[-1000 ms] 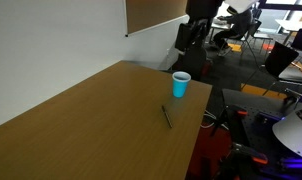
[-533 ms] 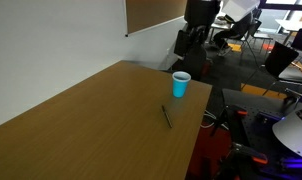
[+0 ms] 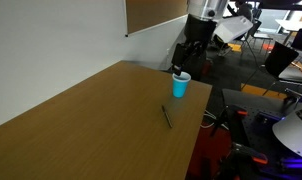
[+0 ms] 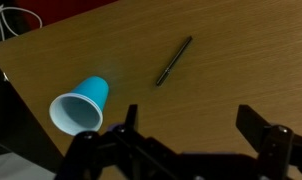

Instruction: Put the pen in the blue cup

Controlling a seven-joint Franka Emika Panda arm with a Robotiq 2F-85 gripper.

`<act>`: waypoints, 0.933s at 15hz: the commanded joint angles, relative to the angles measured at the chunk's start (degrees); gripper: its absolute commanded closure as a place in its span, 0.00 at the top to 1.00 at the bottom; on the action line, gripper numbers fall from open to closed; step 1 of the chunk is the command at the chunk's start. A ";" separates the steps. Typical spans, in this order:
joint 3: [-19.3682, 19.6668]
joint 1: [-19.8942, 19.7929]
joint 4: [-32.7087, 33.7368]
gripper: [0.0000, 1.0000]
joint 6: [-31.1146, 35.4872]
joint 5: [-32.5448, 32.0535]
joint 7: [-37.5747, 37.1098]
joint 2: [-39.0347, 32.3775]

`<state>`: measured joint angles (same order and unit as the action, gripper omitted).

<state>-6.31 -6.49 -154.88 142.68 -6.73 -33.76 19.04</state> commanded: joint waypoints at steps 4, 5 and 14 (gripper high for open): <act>-0.20 -0.88 -2.28 1.00 12.04 1.16 -7.67 -9.20; 0.04 -0.85 -1.96 1.00 13.16 1.12 -8.80 -10.77; 5.97 1.28 6.51 1.00 16.13 -7.77 -26.41 -26.16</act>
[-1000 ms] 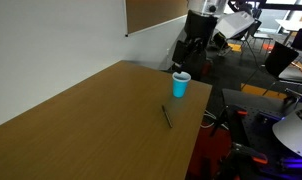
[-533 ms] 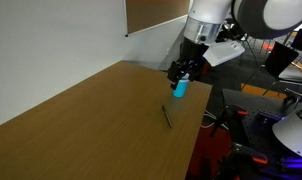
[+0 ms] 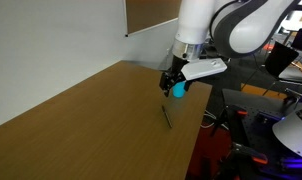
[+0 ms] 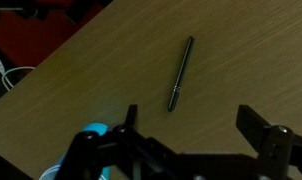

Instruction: Put the pen in the blue cup

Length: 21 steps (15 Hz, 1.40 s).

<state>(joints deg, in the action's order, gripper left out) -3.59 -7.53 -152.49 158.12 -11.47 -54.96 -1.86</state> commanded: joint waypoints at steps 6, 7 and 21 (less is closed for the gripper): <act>11.44 10.52 9.16 1.00 2.50 -11.24 -15.64 -13.24; 12.71 11.93 9.57 1.00 3.68 -12.67 -16.52 -14.48; 19.43 17.88 9.53 1.00 18.18 -18.90 -23.33 -24.58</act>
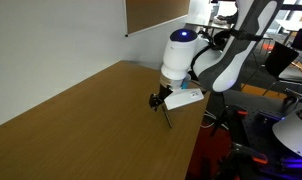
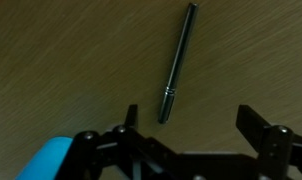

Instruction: Put the pen in the blue cup

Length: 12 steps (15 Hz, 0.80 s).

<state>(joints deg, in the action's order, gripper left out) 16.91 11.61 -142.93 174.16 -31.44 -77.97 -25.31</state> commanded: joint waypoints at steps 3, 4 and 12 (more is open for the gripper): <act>-1.68 -1.79 -0.07 1.00 2.42 1.90 -0.16 -1.78; -1.88 -1.99 -0.02 1.00 2.50 2.16 -0.14 -2.01; -2.22 -2.89 0.98 1.00 3.75 2.16 0.07 -4.93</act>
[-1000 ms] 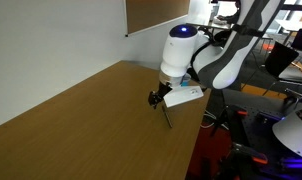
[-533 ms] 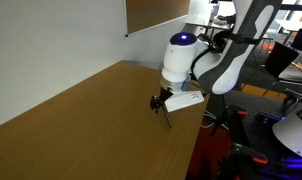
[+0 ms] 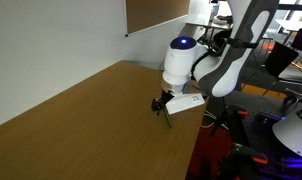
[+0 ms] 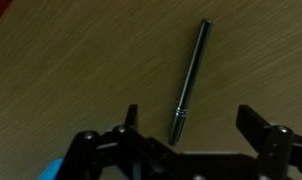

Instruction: Put the pen in the blue cup

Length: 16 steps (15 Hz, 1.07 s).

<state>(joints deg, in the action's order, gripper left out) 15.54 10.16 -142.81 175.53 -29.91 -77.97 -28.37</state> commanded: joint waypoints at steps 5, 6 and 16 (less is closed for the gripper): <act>-1.04 -2.22 1.44 0.71 3.56 0.58 0.03 -3.33; -1.02 -2.26 1.55 0.68 3.71 0.56 -0.02 -3.53; -0.74 -1.94 2.62 0.00 3.33 0.34 -0.12 -3.95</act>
<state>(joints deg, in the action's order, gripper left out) 15.33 8.81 -140.85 177.57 -29.91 -77.97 -31.61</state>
